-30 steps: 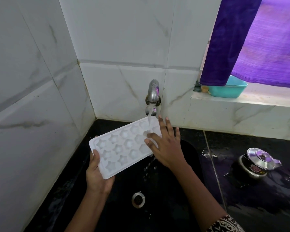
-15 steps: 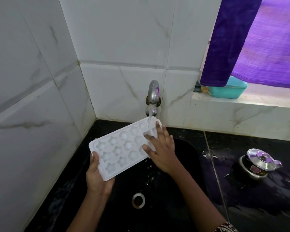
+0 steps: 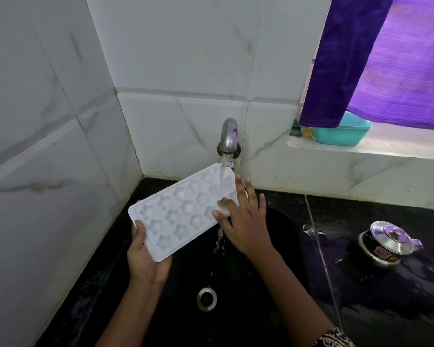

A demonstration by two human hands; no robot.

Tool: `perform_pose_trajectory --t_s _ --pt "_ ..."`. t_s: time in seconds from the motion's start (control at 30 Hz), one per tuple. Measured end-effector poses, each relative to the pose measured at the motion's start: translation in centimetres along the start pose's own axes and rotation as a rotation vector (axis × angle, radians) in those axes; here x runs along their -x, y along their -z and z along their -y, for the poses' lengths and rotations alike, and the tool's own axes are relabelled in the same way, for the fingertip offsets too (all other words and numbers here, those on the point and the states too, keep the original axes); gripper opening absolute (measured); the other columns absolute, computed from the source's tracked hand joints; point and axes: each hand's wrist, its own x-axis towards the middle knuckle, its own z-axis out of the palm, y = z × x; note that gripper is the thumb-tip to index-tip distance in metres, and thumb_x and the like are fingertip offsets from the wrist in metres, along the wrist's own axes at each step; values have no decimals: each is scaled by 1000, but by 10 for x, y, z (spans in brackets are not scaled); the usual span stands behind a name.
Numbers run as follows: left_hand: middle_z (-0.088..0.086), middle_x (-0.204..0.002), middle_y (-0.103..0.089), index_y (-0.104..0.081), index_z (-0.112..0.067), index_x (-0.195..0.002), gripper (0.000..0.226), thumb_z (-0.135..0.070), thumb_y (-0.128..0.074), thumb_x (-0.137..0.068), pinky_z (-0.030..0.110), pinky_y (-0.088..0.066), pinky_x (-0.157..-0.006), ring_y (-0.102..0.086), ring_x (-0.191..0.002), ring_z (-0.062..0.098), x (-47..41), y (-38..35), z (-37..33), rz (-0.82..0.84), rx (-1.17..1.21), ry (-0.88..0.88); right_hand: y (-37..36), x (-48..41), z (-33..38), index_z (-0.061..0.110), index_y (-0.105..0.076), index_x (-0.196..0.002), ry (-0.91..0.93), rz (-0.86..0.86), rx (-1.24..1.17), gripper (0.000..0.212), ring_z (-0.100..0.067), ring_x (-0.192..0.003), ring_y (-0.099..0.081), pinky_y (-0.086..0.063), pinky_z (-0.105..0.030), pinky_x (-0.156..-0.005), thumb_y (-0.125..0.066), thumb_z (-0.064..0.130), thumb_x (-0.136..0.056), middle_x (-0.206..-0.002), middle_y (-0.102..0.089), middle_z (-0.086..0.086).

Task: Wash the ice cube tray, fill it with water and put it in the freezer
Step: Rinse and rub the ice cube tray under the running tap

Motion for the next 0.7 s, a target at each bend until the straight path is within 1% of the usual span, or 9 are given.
perform_pose_trajectory --t_s 0.1,0.17,0.23,0.3,0.37,0.47,0.53,0.63,0.7 --pt "13 -147 -47 -35 -15 -149 59 -43 -39 -97 45 -53 -94 -49 -132 32 -3 3 -4 -12 1 -33 1 -2 -3 33 -56 -122 75 53 22 45 -6 -140 24 7 -50 -113 -37 60 -91 -157 13 11" --pt "14 -148 -46 -34 -15 -150 61 -43 -39 -96 44 -54 -93 -48 -132 33 -2 5 -3 -18 -1 -32 5 -4 -9 34 -62 -112 72 35 56 40 -9 -141 19 1 -55 -115 -37 58 -92 -157 10 9" --pt "14 -147 -47 -34 -16 -150 62 -43 -41 -95 46 -52 -95 -48 -133 33 2 3 0 -21 4 -15 5 -4 -5 32 -63 -107 43 -15 74 43 -11 -143 16 2 -53 -115 -34 60 -92 -159 4 6" --pt "14 -147 -47 -36 -16 -149 62 -44 -41 -94 47 -51 -96 -49 -132 33 2 1 1 -31 17 -3 0 -1 3 30 -59 -115 57 -23 57 52 -9 -143 17 7 -48 -113 -30 65 -89 -159 5 6" --pt "13 -147 -48 -36 -16 -149 62 -44 -41 -94 47 -52 -95 -49 -132 32 0 1 -2 -43 22 -16 -3 1 1 31 -54 -125 86 20 67 56 -8 -142 21 9 -48 -113 -28 67 -89 -157 11 10" --pt "12 -147 -47 -35 -17 -150 62 -42 -41 -94 46 -52 -95 -48 -133 32 1 0 -3 -33 5 -24 2 -2 -8 34 -61 -116 36 1 61 48 -12 -143 16 3 -54 -115 -31 62 -91 -158 6 6" --pt "13 -147 -47 -34 -16 -150 62 -43 -41 -94 47 -52 -96 -48 -132 32 2 -3 -2 -24 6 -14 0 -2 -2 32 -60 -116 30 -39 45 51 -13 -145 12 4 -51 -114 -31 64 -90 -160 2 4" --pt "13 -148 -46 -35 -15 -150 63 -43 -41 -94 49 -48 -99 -47 -133 32 0 -5 -5 -30 7 -15 -3 -1 0 32 -56 -124 60 -5 25 55 -9 -142 19 7 -49 -113 -30 66 -89 -159 7 8" --pt "13 -148 -46 -34 -15 -150 62 -43 -41 -95 50 -46 -100 -46 -134 32 -1 -4 -6 -31 3 -13 0 -2 -8 35 -60 -117 37 -14 26 48 -9 -141 19 3 -54 -115 -31 62 -91 -159 5 7"
